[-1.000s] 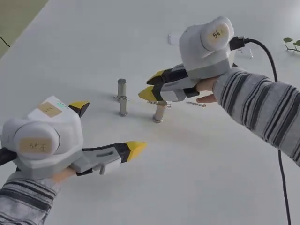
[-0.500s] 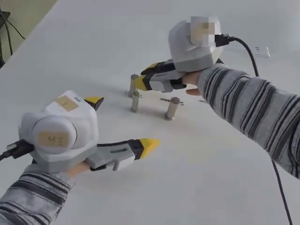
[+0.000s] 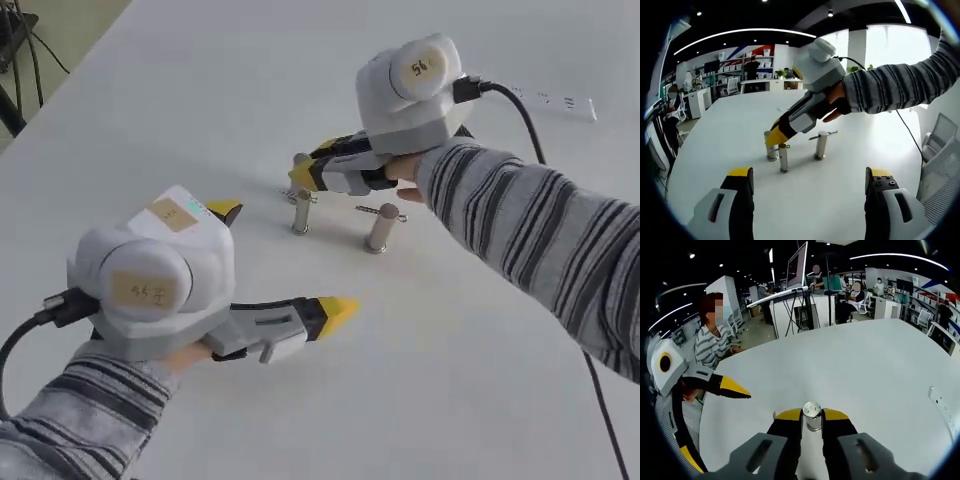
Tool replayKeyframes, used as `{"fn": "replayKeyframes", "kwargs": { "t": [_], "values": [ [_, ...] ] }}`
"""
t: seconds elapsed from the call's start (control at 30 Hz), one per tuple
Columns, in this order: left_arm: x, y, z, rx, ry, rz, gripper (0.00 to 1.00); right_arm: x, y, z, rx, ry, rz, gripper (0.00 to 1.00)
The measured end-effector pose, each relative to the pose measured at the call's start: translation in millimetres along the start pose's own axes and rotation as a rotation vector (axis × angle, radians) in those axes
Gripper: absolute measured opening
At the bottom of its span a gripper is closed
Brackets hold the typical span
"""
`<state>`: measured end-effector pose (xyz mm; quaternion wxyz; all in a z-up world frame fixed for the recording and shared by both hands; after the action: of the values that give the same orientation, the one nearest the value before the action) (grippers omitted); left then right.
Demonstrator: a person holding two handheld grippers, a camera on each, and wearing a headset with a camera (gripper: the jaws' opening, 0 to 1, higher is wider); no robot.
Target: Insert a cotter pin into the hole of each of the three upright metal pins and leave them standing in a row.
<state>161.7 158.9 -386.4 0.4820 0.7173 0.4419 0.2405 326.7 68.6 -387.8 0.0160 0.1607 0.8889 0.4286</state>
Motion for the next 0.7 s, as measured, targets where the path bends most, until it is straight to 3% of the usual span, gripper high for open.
{"fn": "replayKeyframes", "kwargs": {
  "t": [0.13, 0.4, 0.7],
  "values": [
    [-0.7, 0.4, 0.2, -0.003, -0.002, 0.002, 0.92, 1.7, 1.4, -3.7, 0.013, -0.006, -0.071, 0.08],
    [-1.0, 0.3, 0.8, -0.004, -0.007, -0.004, 0.95, 0.8, -1.5, -11.8, 0.029, -0.018, -0.077, 0.08],
    [-0.6, -0.4, 1.0, -0.004, -0.003, -0.002, 0.95, -5.6, -13.6, -40.0, 0.044, -0.087, -0.059, 0.08]
  ]
}}
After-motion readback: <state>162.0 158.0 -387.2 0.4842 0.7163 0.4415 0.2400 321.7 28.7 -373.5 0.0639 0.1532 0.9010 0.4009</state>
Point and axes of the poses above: the centre of the closed fingertips' face, and the gripper's own axes: z roughly forward along the fingers, x roughly to its left, y roughly out of its top, the point moved 10 cm from there along -z, roughly backward along the fingers, and after that the axes turned 2 degrees about y, right-handed, at the moved point
